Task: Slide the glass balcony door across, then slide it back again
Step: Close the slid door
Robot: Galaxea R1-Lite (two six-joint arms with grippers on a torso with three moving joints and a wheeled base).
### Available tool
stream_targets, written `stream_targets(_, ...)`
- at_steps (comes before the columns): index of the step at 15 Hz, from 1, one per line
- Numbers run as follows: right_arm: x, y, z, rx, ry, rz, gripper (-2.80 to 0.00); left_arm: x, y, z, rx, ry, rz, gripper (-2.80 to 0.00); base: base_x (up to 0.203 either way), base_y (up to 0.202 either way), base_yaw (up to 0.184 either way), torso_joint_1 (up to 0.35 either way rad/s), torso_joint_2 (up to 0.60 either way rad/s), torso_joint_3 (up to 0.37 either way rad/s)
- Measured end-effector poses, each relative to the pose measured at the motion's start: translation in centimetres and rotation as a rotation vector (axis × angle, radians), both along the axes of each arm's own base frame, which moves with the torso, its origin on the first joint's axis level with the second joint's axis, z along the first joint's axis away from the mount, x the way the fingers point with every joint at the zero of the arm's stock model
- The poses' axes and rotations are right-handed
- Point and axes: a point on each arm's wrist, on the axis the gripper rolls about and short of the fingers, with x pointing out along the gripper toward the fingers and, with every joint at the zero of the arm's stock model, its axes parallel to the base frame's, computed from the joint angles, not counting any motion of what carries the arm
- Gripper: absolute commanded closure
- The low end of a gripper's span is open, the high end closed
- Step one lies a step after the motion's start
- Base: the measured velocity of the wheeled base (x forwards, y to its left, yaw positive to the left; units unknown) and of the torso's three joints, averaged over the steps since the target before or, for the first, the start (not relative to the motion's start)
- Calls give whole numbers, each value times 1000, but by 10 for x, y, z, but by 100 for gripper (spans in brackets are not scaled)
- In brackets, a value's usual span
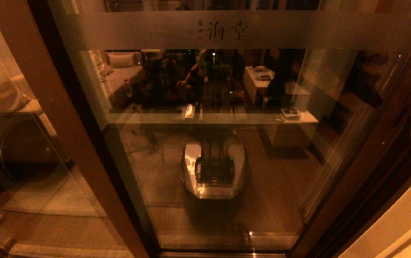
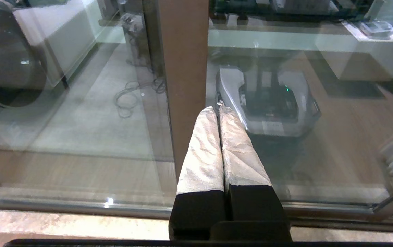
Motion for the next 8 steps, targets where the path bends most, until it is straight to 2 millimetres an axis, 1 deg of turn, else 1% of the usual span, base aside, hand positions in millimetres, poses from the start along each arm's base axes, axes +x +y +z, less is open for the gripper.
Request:
stream_targets(4, 14, -6, -2, -3, -27, -35, 0, 0, 0, 0, 0, -1, 0, 0, 0, 0, 0, 0, 0, 0)
stream_targets(8, 19, -6, -8, 2, -12, -32, 0, 0, 0, 0, 0, 0, 0, 0, 0, 0, 0, 0, 0, 0)
